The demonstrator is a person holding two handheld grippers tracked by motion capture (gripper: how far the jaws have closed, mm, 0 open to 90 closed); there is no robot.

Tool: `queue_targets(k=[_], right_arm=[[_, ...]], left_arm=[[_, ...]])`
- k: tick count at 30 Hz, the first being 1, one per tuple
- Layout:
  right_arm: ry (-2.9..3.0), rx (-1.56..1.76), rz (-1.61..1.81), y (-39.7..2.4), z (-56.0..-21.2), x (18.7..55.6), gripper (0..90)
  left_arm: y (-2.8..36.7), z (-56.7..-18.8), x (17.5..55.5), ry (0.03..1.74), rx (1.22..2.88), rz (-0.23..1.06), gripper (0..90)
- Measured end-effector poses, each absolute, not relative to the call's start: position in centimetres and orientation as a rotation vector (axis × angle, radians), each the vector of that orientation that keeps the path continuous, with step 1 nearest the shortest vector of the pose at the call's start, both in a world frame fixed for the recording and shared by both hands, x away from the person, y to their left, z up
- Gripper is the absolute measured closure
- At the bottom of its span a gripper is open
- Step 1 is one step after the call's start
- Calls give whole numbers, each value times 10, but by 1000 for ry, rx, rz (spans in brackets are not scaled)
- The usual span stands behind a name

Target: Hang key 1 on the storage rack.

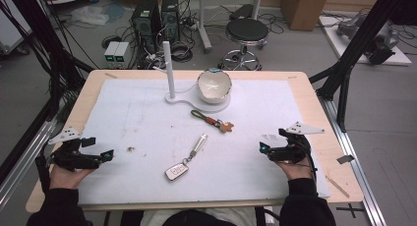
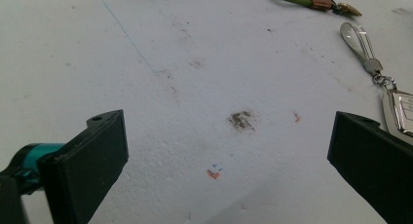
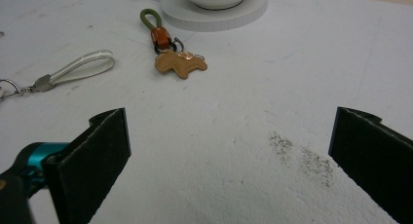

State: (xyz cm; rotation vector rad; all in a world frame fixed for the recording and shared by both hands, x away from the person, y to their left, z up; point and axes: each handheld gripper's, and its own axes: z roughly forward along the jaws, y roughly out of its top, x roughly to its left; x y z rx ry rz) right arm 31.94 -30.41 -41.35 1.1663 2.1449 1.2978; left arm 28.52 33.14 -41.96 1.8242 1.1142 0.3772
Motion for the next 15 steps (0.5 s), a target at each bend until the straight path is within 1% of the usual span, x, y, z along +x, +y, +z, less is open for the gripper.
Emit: queue_targets(k=[15], right_arm=[[2175, 1168, 1271, -300, -415, 319, 5]], left_arm=[[328, -422, 286, 1097, 1861, 379, 17]])
